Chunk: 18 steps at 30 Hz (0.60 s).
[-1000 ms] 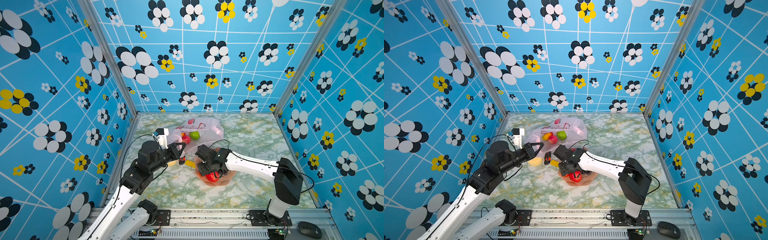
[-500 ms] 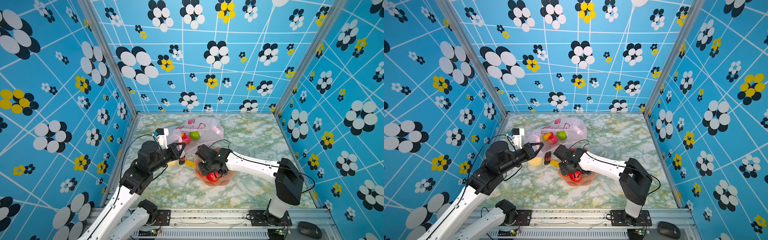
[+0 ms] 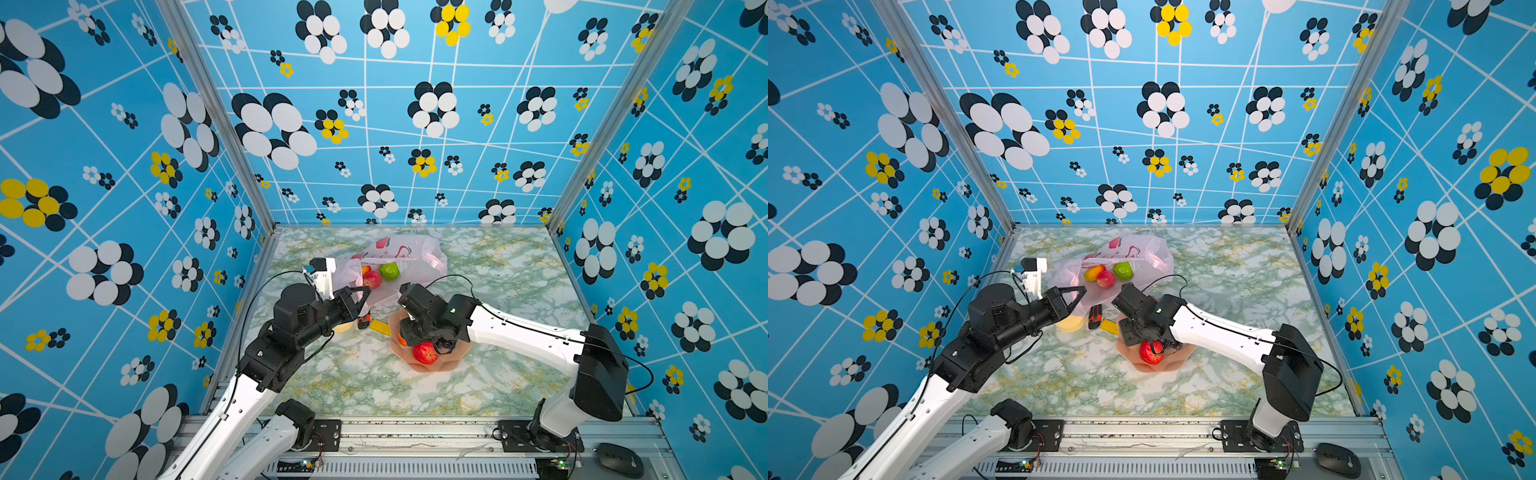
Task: Place the fruits into the plastic bag
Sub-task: 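Close the right gripper on the yellow-red peach in the bowl, then lift the peach with the right gripper and carry it into the bag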
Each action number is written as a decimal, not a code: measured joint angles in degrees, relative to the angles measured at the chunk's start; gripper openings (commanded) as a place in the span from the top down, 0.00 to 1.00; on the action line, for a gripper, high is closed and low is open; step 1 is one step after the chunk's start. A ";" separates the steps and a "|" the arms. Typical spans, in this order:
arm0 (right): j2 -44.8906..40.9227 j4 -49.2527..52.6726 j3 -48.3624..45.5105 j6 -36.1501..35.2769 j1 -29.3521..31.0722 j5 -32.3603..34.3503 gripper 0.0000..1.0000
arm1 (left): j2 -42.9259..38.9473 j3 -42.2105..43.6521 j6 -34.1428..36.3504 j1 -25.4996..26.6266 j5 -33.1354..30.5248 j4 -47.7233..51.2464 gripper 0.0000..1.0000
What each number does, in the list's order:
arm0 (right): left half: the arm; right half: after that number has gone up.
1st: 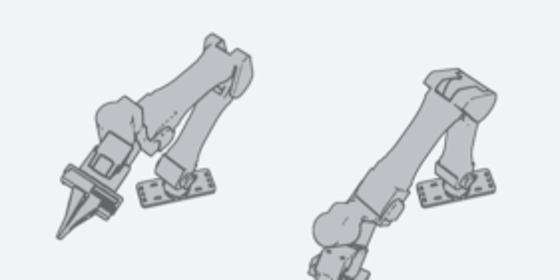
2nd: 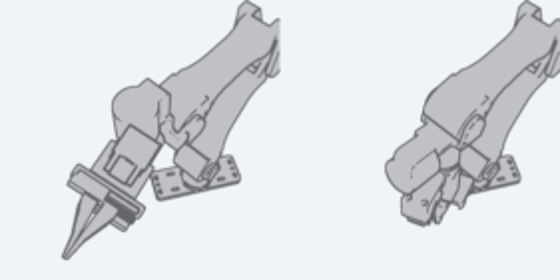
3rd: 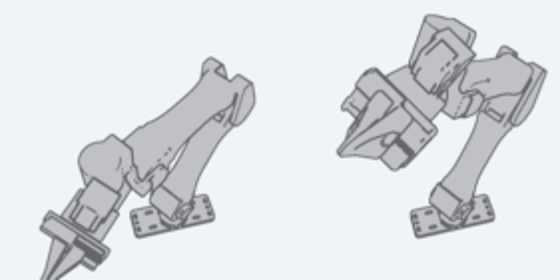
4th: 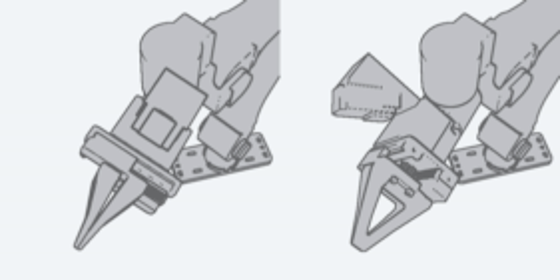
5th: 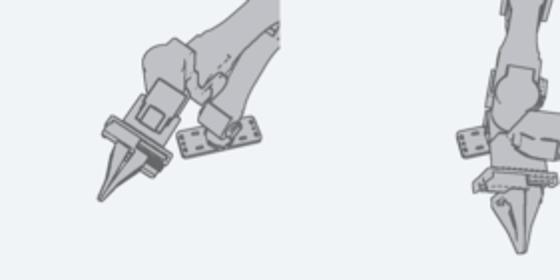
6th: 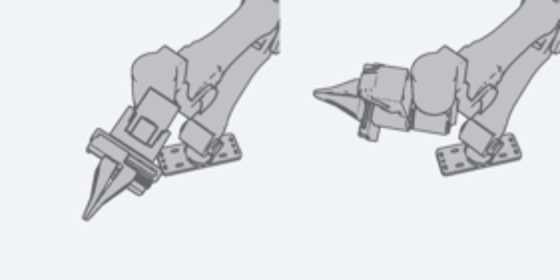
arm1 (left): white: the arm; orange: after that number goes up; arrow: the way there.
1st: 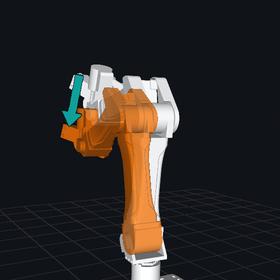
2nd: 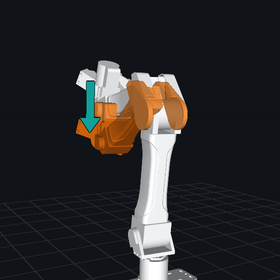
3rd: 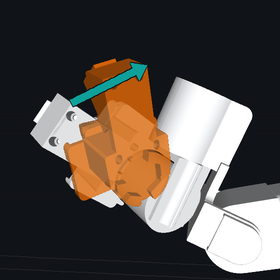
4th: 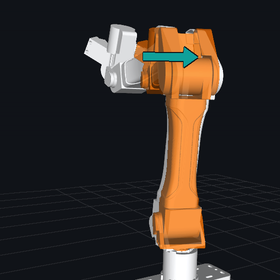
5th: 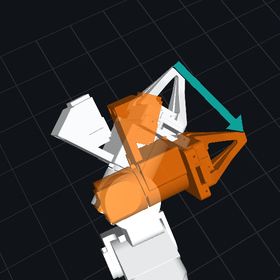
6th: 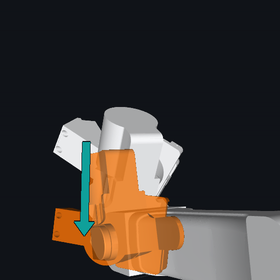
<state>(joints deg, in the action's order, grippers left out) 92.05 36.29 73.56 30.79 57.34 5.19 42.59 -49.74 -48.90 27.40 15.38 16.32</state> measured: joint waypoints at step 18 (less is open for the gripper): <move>-33.18 -10.03 -18.47 12.07 -6.34 0.28 0.64 | -0.17 1.05 -2.56 0.00 0.07 -2.27 1.00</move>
<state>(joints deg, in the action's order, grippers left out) 58.87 26.26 55.09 42.85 51.00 5.48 42.41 -48.69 -51.46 27.40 15.44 14.04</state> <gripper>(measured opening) 0.424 0.040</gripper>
